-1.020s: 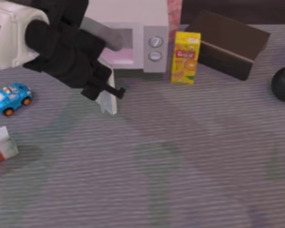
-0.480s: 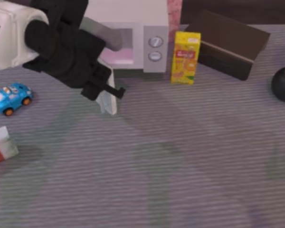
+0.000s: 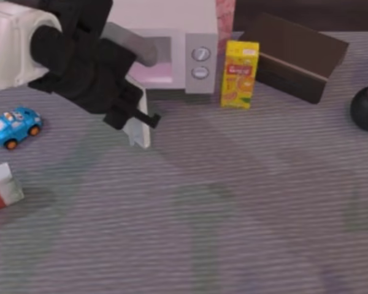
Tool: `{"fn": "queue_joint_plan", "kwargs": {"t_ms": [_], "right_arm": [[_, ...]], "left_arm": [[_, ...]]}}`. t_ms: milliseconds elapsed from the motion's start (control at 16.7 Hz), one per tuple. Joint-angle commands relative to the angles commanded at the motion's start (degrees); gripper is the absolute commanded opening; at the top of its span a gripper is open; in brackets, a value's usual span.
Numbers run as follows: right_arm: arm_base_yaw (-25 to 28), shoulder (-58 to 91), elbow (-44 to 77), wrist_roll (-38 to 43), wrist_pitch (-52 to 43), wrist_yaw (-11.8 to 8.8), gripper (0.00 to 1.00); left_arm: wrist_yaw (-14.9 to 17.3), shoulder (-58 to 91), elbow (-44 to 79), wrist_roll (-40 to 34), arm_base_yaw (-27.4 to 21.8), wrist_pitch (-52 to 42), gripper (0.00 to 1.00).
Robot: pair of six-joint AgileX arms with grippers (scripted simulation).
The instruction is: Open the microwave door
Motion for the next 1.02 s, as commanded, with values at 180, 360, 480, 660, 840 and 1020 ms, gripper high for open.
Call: {"fn": "queue_joint_plan", "kwargs": {"t_ms": [180, 360, 480, 660, 840, 1020], "right_arm": [[0.0, 0.0, 0.0, 0.0, 0.0, 0.0, 1.0], [0.0, 0.0, 0.0, 0.0, 0.0, 0.0, 1.0], [0.0, 0.0, 0.0, 0.0, 0.0, 0.0, 1.0], [0.0, 0.0, 0.0, 0.0, 0.0, 0.0, 1.0], [0.0, 0.0, 0.0, 0.0, 0.0, 0.0, 1.0], [0.0, 0.0, 0.0, 0.0, 0.0, 0.0, 1.0]], "left_arm": [[1.9, -0.9, -1.1, 3.8, 1.6, -0.7, 0.0], [4.1, -1.9, -2.4, 8.2, 3.4, -1.6, 0.0], [4.7, -2.5, -2.5, 9.3, 3.9, -1.5, 0.0], [4.7, -2.5, -2.5, 9.3, 3.9, -1.5, 0.0], [4.7, -2.5, -2.5, 9.3, 3.9, -1.5, 0.0], [4.7, -2.5, -2.5, 9.3, 3.9, -1.5, 0.0]]}}
